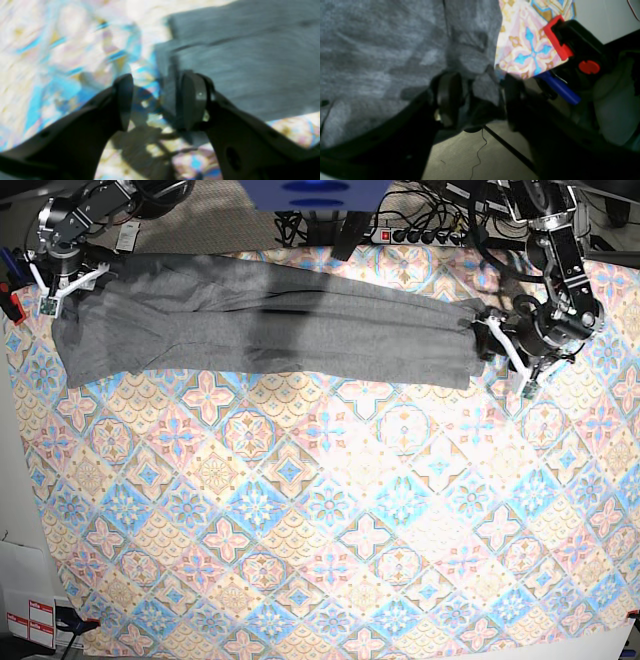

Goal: Fold the T-shirt properly
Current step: 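Fold the hem half over toward the collar with both grippers, then lower the folded hem onto the shirt and adjust the left gripper's hold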

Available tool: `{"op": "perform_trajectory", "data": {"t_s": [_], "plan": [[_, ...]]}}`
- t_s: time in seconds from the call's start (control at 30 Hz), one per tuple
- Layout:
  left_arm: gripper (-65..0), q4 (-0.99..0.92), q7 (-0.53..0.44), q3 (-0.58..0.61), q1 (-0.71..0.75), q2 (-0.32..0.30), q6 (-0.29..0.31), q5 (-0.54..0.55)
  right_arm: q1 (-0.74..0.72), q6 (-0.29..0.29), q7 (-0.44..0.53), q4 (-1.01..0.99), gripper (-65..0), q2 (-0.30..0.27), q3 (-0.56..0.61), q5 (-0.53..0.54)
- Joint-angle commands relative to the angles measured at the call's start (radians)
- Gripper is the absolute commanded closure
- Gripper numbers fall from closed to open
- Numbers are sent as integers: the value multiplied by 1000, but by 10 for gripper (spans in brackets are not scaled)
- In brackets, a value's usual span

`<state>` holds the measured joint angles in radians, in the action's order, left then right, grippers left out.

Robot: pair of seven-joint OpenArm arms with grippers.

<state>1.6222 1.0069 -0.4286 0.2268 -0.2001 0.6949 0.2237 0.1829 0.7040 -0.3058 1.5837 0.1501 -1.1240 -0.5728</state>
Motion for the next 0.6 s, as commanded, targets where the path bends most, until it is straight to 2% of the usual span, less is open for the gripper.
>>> {"op": "perform_trajectory", "data": {"t_s": [0.0, 0.2, 0.47, 0.57], "plan": [[-318, 16, -9, -19, -7, -9, 3, 12, -1, -6, 21, 22, -315, -10, -6, 9], [-318, 22, -9, -129, -11, -8, 3, 24, -12, -6, 24, 40, -336, -10, -20, 15], [-325, 23, -4, -129, -45, 11, 3, 65, -58, -6, 24, 136, -338, -8, -17, 12], [-367, 19, -3, -128, -47, 11, 3, 107, -50, -6, 24, 146, -338, -8, 29, 9]]}}
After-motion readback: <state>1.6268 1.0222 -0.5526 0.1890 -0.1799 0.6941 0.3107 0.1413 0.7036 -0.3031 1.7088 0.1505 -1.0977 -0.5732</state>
